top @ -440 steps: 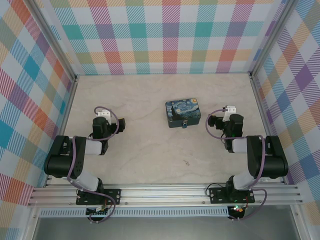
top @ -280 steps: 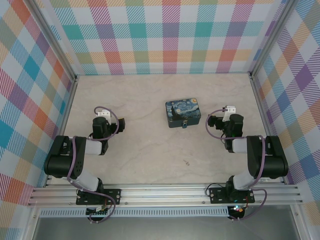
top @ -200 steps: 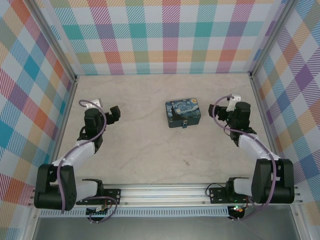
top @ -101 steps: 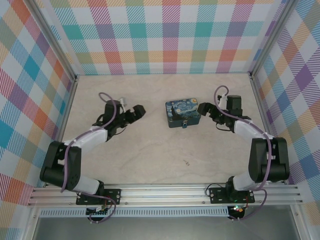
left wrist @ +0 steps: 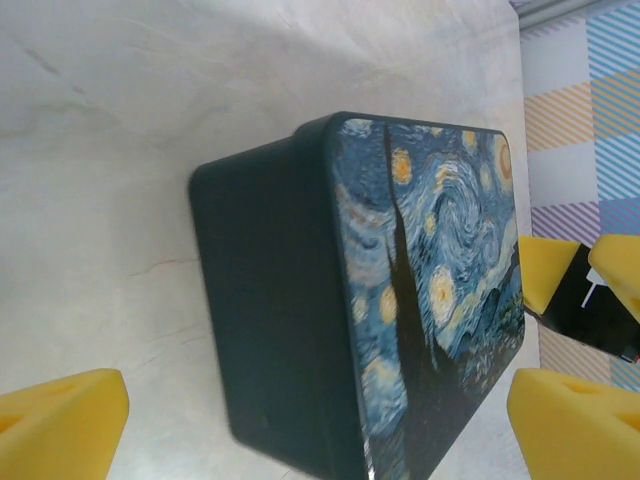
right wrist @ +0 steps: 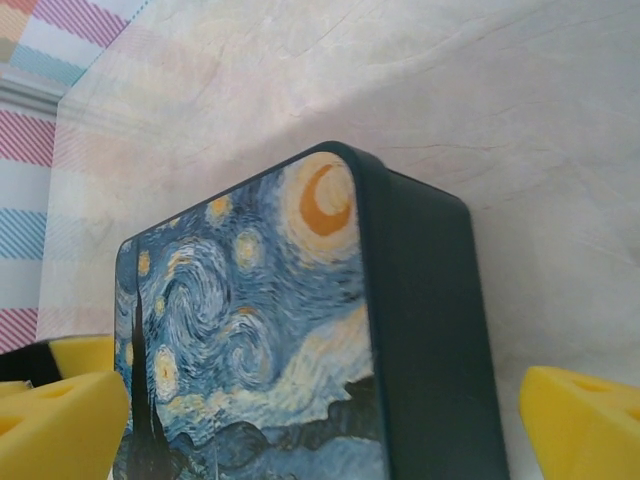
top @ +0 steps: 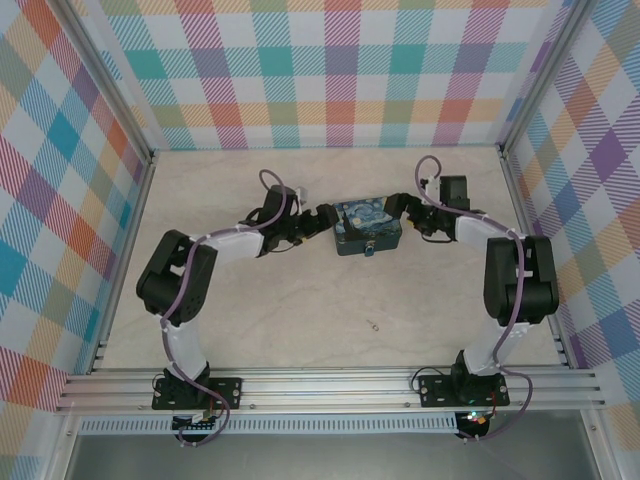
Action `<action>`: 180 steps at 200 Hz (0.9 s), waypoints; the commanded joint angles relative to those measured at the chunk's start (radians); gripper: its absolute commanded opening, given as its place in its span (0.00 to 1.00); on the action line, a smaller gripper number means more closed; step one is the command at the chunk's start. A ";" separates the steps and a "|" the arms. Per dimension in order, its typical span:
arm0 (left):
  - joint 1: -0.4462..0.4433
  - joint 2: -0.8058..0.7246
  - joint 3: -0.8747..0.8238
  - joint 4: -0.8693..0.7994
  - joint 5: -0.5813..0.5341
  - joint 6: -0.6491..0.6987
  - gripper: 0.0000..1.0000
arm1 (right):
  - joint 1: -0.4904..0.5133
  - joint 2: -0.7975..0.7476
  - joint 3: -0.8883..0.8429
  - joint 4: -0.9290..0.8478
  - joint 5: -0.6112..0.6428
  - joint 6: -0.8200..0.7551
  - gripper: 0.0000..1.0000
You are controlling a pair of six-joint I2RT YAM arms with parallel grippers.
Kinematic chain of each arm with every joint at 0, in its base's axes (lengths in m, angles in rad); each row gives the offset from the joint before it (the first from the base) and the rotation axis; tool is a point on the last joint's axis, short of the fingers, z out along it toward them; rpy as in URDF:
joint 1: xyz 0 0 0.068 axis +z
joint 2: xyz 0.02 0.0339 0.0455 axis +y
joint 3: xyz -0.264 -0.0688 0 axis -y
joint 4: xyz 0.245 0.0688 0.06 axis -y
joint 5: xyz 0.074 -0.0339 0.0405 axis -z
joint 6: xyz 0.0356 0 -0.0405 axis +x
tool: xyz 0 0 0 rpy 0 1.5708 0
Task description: Unlock a padlock with a key
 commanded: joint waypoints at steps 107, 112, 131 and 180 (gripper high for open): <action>-0.022 0.015 0.085 -0.092 0.007 0.056 0.96 | 0.172 -0.056 -0.077 -0.024 -0.100 -0.023 0.97; -0.019 0.001 0.067 -0.088 0.003 0.056 0.96 | 0.183 -0.067 -0.089 -0.020 -0.093 -0.018 0.97; -0.007 -0.057 0.002 -0.082 -0.012 0.058 0.96 | 0.222 -0.110 -0.145 0.005 -0.075 0.009 0.97; 0.026 -0.171 -0.122 -0.096 -0.052 0.078 0.98 | 0.310 -0.193 -0.236 0.066 -0.045 0.078 0.98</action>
